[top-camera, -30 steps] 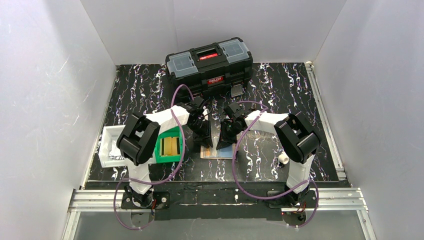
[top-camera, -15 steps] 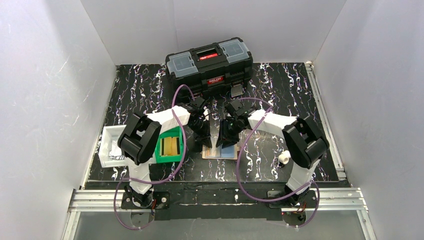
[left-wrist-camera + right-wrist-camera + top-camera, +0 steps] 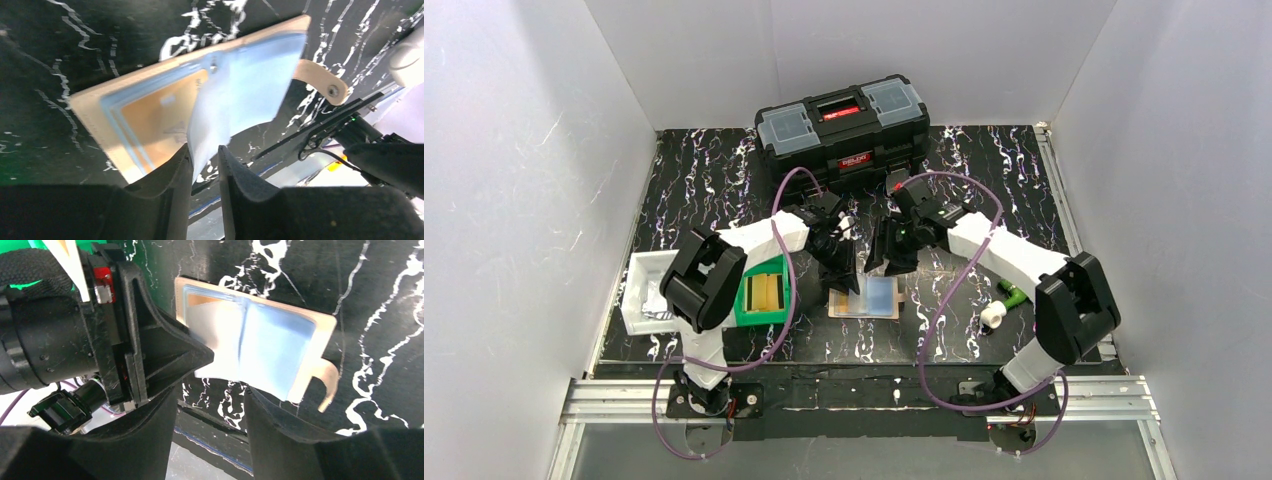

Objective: Take the credit cards out of the card holder
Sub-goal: Remove the credit card from the card holder.

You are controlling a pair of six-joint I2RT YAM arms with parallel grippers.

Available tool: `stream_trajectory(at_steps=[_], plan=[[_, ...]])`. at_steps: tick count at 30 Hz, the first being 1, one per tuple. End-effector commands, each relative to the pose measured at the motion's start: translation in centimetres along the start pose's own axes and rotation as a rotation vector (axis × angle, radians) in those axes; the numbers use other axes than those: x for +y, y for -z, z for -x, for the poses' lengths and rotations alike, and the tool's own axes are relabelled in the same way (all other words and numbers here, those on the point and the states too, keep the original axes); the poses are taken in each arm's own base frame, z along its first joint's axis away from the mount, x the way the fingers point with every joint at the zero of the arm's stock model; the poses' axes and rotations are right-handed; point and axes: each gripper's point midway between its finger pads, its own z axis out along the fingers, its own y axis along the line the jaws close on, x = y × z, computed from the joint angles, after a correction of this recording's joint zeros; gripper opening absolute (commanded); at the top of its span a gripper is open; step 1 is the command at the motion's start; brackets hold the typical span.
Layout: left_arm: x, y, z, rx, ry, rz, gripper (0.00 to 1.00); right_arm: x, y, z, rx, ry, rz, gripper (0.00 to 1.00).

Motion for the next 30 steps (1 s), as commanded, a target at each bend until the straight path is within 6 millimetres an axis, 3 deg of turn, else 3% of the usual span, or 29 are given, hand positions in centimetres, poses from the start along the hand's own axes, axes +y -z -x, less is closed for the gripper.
stream_trajectory(at_steps=[1,5,11,23,26,30], plan=[[-3.4,1.7,-0.2,-0.015,-0.059,-0.067,0.27,-1.5,2.4,0.1,-0.052,-0.009,-0.028,0.6],[-4.6,1.5,0.1,-0.016,-0.074,-0.08,0.35,-2.3,3.8,0.3,-0.09,-0.018,-0.039,0.61],[-6.4,0.6,0.6,-0.007,-0.095,-0.093,0.45,-4.0,4.4,-0.2,-0.099,-0.044,-0.064,0.61],[-6.5,-2.2,1.0,0.047,-0.066,-0.097,0.58,-5.8,4.6,-0.8,-0.108,-0.083,-0.089,0.61],[-6.8,-2.1,1.2,0.041,-0.068,-0.102,0.6,-5.9,4.5,-0.9,-0.103,-0.085,-0.087,0.61],[-6.9,-0.2,1.6,-0.009,-0.098,-0.064,0.62,-5.6,4.4,-1.0,-0.092,-0.083,-0.07,0.61]])
